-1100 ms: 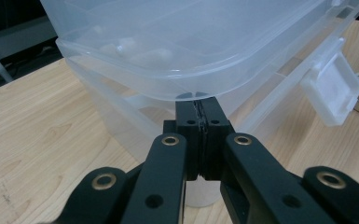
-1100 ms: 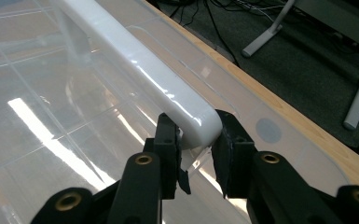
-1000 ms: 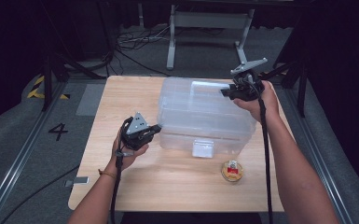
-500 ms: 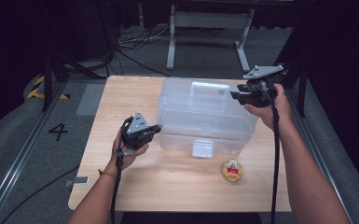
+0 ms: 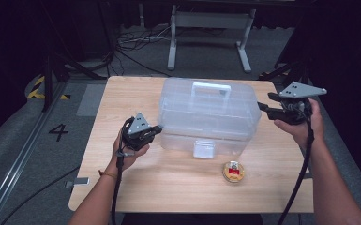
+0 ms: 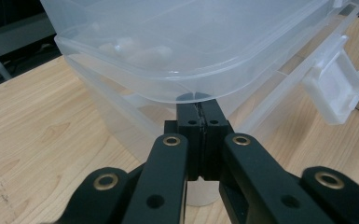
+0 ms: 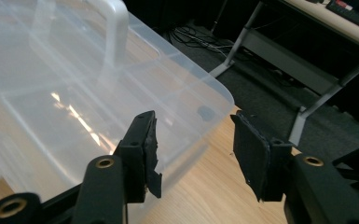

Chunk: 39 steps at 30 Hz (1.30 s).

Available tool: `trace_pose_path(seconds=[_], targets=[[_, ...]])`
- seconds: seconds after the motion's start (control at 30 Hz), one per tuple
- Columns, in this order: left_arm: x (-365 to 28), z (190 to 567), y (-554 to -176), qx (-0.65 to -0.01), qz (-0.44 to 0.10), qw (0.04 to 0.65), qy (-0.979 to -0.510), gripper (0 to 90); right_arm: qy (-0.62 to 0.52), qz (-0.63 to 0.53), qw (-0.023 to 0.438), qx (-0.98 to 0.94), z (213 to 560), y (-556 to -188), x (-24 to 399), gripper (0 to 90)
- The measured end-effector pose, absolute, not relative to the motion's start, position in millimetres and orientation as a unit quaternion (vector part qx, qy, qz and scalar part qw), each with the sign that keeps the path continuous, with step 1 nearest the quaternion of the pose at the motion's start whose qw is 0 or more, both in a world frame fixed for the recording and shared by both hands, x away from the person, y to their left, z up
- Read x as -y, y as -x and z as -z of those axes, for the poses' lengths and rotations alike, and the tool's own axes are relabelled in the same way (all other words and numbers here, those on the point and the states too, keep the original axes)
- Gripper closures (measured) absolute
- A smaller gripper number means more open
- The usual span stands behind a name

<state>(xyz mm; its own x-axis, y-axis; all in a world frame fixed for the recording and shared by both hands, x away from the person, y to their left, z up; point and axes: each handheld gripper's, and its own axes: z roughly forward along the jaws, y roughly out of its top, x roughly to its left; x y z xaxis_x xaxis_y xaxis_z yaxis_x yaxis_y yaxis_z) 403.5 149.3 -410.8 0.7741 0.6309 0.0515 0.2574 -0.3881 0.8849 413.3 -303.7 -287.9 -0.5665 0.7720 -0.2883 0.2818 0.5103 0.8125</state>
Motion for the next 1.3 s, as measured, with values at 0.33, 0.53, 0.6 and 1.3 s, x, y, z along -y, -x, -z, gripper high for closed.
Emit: trace_pose_path(seconds=[0.33,0.53,0.6,1.3], targets=[[-149,410,-404,-0.271,-0.194,0.477,-0.813,89.8,-0.323,-0.380,0.332,-0.801,317,-389,325,40.4],[-150,410,-405,-0.268,-0.191,0.478,-0.814,89.8,-0.329,-0.368,0.323,-0.807,344,-382,337,37.2],[-150,409,-405,-0.268,-0.190,0.479,-0.814,89.8,-0.332,-0.368,0.318,-0.808,354,-380,341,37.0],[-151,409,-406,-0.271,-0.183,0.481,-0.813,89.9,-0.328,-0.378,0.290,-0.815,396,-387,325,38.3]])
